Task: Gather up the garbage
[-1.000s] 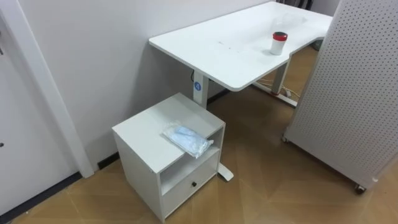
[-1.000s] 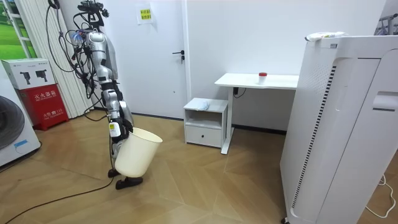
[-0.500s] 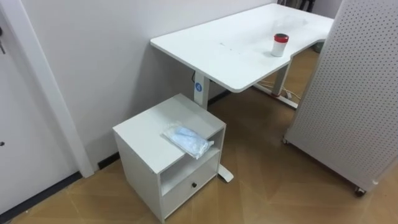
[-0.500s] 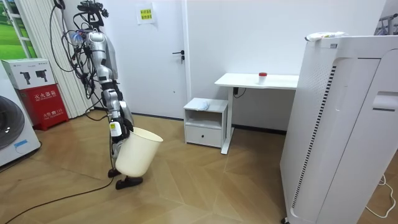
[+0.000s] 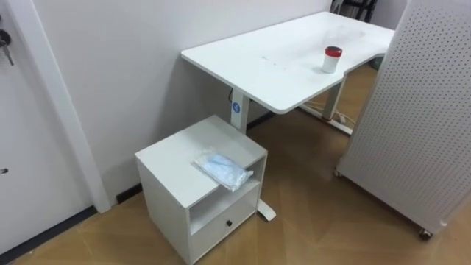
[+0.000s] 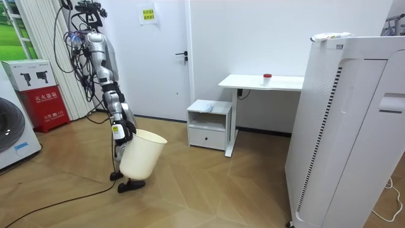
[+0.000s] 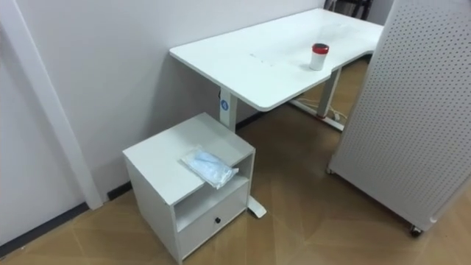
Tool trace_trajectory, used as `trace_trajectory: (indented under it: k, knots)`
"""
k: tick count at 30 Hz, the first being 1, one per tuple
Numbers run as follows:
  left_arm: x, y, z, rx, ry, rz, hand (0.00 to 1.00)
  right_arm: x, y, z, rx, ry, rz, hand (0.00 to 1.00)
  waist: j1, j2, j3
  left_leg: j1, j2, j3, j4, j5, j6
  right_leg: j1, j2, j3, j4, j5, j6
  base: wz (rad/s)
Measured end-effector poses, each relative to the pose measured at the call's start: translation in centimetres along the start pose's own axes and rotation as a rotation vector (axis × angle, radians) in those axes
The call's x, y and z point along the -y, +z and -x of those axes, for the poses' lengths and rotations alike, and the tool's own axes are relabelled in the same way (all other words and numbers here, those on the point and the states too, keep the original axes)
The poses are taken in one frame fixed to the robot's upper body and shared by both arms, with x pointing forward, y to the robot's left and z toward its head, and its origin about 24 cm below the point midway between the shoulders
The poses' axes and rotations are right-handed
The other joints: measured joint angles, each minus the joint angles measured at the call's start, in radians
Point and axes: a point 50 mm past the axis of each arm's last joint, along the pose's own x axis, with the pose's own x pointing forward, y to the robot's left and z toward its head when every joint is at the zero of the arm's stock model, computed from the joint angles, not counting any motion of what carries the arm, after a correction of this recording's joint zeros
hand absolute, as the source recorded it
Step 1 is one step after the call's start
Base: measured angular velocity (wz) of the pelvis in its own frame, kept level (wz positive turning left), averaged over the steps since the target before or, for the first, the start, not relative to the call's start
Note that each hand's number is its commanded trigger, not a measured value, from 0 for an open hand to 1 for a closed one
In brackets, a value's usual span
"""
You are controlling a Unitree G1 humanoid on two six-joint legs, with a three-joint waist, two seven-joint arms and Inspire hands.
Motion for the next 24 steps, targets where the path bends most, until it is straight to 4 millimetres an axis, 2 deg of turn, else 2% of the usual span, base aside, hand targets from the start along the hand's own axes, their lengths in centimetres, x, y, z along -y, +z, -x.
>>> trace_trajectory:
  k: [2,3,4,5,6,7,9,10,11,12,13,14,15,16,17,18,19,20,21,22,23,24]
  knots:
    - [0.0,0.1,0.0,-0.001,-0.006,-0.001,0.00,0.0,-0.1,0.0,-0.012,0.005,-0.001,1.00,0.005,-0.002,-0.0032,-0.053,0.020,0.007,0.122,-0.051,-0.026,-0.051,0.006,-0.006,0.086,-0.061,-0.023,-0.04]
    - [0.0,0.1,0.0,0.000,-0.007,-0.002,0.00,0.0,-0.1,0.0,-0.011,0.005,-0.002,1.00,0.005,-0.004,-0.0052,-0.073,0.028,0.019,0.170,-0.059,-0.037,-0.063,0.000,-0.003,0.106,-0.078,-0.032,0.00]
    - [0.0,0.1,0.0,-0.001,-0.008,-0.002,0.00,0.0,-0.1,0.0,-0.007,0.005,-0.002,1.00,0.002,-0.008,-0.0054,-0.128,0.045,0.042,0.285,-0.055,-0.048,-0.074,0.003,-0.004,0.128,-0.098,-0.040,0.14]
    - [-0.1,-0.1,0.0,-0.012,-0.011,-0.006,0.00,0.0,0.1,0.0,-0.004,0.002,-0.001,1.00,-0.009,-0.011,-0.0028,-0.204,0.065,0.044,0.432,-0.022,-0.073,-0.065,0.011,-0.004,0.131,-0.107,-0.047,0.16]
    - [-0.1,-0.3,0.0,-0.020,-0.012,-0.009,0.00,0.0,0.2,0.0,-0.003,-0.005,-0.002,1.00,-0.010,-0.013,-0.0020,-0.245,0.066,0.042,0.505,0.004,-0.077,-0.051,0.013,-0.001,0.133,-0.112,-0.053,0.18]
    - [0.0,-0.7,0.1,-0.031,-0.017,-0.015,0.00,0.4,0.0,0.0,-0.007,-0.021,-0.001,1.00,-0.014,-0.016,-0.0006,-0.299,0.064,0.034,0.545,0.005,-0.065,-0.027,0.008,0.000,0.134,-0.124,-0.057,0.16]
    - [0.2,-1.0,0.1,-0.038,-0.021,-0.021,0.00,1.3,-0.4,0.0,-0.020,-0.051,-0.006,1.00,-0.007,-0.020,-0.0006,-0.392,0.050,0.042,0.470,0.010,-0.072,-0.008,-0.011,0.003,0.137,-0.147,-0.052,0.00]
    - [0.1,-1.6,0.2,-0.049,-0.020,-0.017,0.00,1.6,-0.6,0.0,-0.027,-0.065,-0.003,1.00,0.006,-0.023,-0.0023,-0.436,0.046,0.055,0.342,0.037,-0.089,0.009,-0.023,0.011,0.135,-0.160,-0.047,-0.39]
    - [-0.1,-2.1,0.2,-0.055,-0.016,-0.010,0.00,1.6,-0.6,0.0,-0.025,-0.073,-0.005,1.00,0.020,-0.023,-0.0015,-0.459,0.045,0.053,0.186,0.106,-0.093,0.020,-0.035,0.020,0.137,-0.174,-0.042,-0.46]
    - [-0.1,-2.4,0.3,-0.059,-0.013,-0.003,0.00,1.7,-0.6,0.0,-0.026,-0.077,-0.005,1.00,0.023,-0.026,-0.0035,-0.467,0.045,0.047,0.134,0.149,-0.098,0.026,-0.042,0.029,0.136,-0.183,-0.038,-0.53]
    - [-0.1,-3.0,0.4,-0.066,-0.012,0.000,0.00,1.7,-0.6,0.0,-0.021,-0.075,0.004,1.00,0.026,-0.032,-0.0058,-0.466,0.041,0.043,0.057,0.229,-0.104,0.046,-0.054,0.053,0.127,-0.197,-0.027,-0.35]
    - [0.1,-3.1,0.4,-0.065,-0.018,0.003,0.00,1.7,-0.4,0.0,-0.010,-0.072,0.020,1.00,0.019,-0.034,-0.0067,-0.447,0.029,0.056,0.023,0.304,-0.090,0.073,-0.068,0.060,0.100,-0.206,-0.009,-0.25]
    - [0.2,-2.9,0.4,-0.056,-0.020,0.003,0.00,1.7,-0.4,0.1,-0.005,-0.071,0.023,1.00,0.015,-0.038,-0.0091,-0.437,0.018,0.064,0.015,0.325,-0.074,0.080,-0.075,0.071,0.087,-0.207,0.008,-0.15]
    - [0.3,-2.7,0.4,-0.042,-0.022,0.003,0.00,1.8,-0.4,0.1,-0.004,-0.072,0.034,1.00,0.016,-0.046,-0.0120,-0.429,0.005,0.089,0.016,0.340,-0.051,0.095,-0.095,0.080,0.062,-0.205,0.026,-0.29]
    - [0.3,-2.4,0.4,-0.019,-0.022,0.007,0.00,1.5,-0.1,0.1,0.005,-0.065,0.034,1.00,0.018,-0.054,-0.0147,-0.425,-0.012,0.094,0.037,0.346,-0.021,0.112,-0.110,0.081,0.039,-0.202,0.037,-0.36]
    - [0.1,-2.2,0.4,-0.009,-0.018,0.006,0.00,1.4,-0.1,0.0,0.005,-0.061,0.034,1.00,0.017,-0.052,-0.0157,-0.424,-0.020,0.102,0.058,0.327,-0.019,0.126,-0.123,0.079,0.026,-0.203,0.046,-0.30]
    - [0.0,-1.7,0.3,0.013,-0.014,0.012,0.00,1.3,-0.1,0.0,0.008,-0.053,0.033,1.00,0.015,-0.065,-0.0134,-0.425,-0.028,0.121,0.102,0.290,-0.013,0.153,-0.140,0.075,0.001,-0.200,0.059,-0.23]
    - [0.0,-1.0,0.2,0.035,-0.014,0.015,0.00,1.3,-0.1,0.0,0.010,-0.048,0.037,1.00,0.018,-0.067,-0.0097,-0.426,-0.024,0.140,0.150,0.245,-0.008,0.174,-0.152,0.079,-0.008,-0.196,0.066,-0.22]
    - [0.1,-0.7,0.2,0.047,-0.015,0.016,0.00,1.2,0.0,0.0,0.014,-0.046,0.043,1.00,0.019,-0.065,-0.0085,-0.427,-0.023,0.144,0.177,0.222,-0.007,0.184,-0.156,0.080,-0.002,-0.195,0.067,-0.19]
    - [0.1,-0.1,0.2,0.063,-0.016,0.016,0.00,1.0,0.3,0.0,0.022,-0.042,0.063,1.00,0.018,-0.057,-0.0065,-0.428,-0.023,0.154,0.225,0.173,-0.003,0.195,-0.170,0.080,0.031,-0.197,0.070,-0.08]
    - [0.2,0.6,0.2,0.077,-0.017,0.017,0.00,1.2,0.1,0.1,0.021,-0.050,0.081,1.00,0.019,-0.053,-0.0076,-0.406,-0.030,0.155,0.234,0.133,0.004,0.181,-0.187,0.076,0.113,-0.199,0.073,0.00]
    - [0.2,0.9,0.2,0.088,-0.018,0.017,0.00,1.1,0.2,0.1,0.023,-0.055,0.082,1.00,0.020,-0.056,-0.0081,-0.391,-0.042,0.156,0.229,0.120,0.008,0.159,-0.197,0.074,0.181,-0.196,0.077,0.00]
